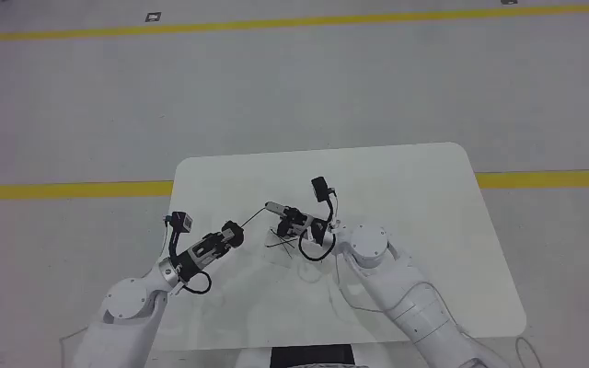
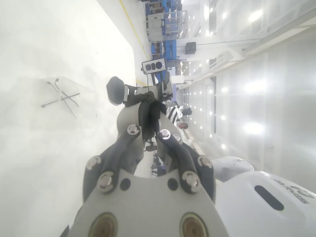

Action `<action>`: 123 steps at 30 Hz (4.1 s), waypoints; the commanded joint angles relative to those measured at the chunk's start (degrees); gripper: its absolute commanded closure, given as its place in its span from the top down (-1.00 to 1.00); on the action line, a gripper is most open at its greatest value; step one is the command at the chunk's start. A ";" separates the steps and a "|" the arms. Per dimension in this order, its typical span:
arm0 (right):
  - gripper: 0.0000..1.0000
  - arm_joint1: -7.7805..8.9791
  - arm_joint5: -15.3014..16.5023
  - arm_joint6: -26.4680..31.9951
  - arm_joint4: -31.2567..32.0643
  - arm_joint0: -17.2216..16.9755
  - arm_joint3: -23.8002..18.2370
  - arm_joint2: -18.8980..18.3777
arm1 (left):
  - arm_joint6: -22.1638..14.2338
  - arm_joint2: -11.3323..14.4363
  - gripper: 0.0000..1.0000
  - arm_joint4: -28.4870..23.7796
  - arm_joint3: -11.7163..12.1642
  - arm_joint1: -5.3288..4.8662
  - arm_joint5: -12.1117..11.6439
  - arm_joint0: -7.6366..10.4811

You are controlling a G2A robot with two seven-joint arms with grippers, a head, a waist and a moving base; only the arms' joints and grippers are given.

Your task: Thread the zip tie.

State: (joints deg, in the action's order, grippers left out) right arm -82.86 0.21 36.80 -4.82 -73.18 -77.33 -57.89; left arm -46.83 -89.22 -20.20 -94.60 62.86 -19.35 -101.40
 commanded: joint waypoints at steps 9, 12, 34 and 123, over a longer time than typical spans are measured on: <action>1.00 0.00 0.00 0.00 0.00 0.00 0.00 0.00 | -10.32 -8.74 -1.00 -10.47 8.37 -1.15 -0.13 1.15; 1.00 0.00 0.00 0.00 0.00 0.00 0.00 0.00 | -15.27 -11.52 -1.00 -14.18 11.18 -1.33 -0.13 1.73; 1.00 0.00 0.00 0.00 0.00 0.00 0.00 0.00 | -29.86 -14.52 -1.00 -26.39 22.78 -1.98 2.54 7.34; 1.00 -1.50 1.37 19.30 -20.98 10.50 18.95 4.80 | -23.75 -5.53 -1.00 -18.51 13.03 -5.18 22.94 4.26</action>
State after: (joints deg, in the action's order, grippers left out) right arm -84.36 1.58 56.09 -25.78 -62.67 -58.37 -53.10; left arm -70.59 -94.74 -38.71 -81.58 57.68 3.59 -97.14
